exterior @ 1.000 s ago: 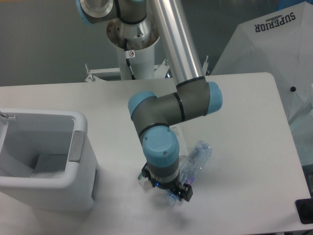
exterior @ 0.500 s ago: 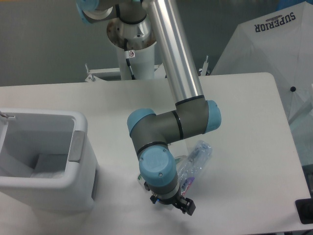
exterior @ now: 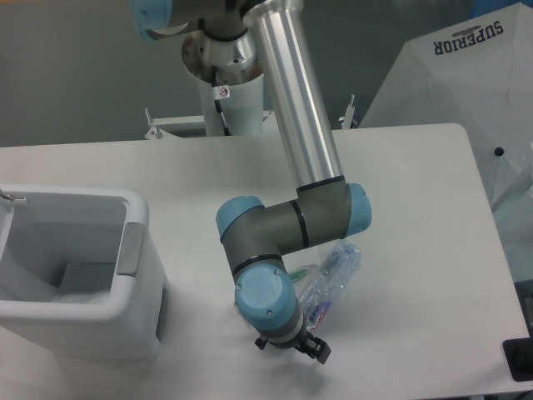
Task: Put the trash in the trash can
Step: 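Lower the gripper onto the bottle cap end and close on it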
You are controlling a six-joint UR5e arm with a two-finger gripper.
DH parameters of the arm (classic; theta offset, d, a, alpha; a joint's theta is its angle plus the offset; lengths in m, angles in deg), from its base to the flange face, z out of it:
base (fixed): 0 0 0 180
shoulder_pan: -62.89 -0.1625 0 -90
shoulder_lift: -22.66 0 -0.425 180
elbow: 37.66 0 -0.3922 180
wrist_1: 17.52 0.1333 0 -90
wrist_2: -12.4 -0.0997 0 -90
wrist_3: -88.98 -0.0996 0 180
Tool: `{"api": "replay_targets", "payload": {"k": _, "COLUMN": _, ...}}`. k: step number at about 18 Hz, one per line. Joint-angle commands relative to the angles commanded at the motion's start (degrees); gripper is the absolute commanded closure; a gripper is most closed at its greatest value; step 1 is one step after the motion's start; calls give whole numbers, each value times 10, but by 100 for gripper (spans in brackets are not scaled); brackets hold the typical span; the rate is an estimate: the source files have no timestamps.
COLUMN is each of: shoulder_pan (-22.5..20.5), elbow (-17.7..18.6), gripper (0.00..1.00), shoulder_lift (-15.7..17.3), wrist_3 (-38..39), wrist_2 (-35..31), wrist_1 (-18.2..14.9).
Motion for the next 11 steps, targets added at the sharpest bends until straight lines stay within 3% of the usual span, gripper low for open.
{"api": "replay_targets", "payload": {"k": 3, "shoulder_pan": 0, "elbow": 0, "gripper": 33, "shoulder_lift": 0, "wrist_3": 1, "wrist_2": 0, "wrist_1": -6}}
{"api": "replay_targets", "payload": {"k": 11, "shoulder_pan": 0, "elbow": -1, "gripper": 78, "shoulder_lift": 2, "wrist_3": 6, "wrist_2": 3, "wrist_1": -15}}
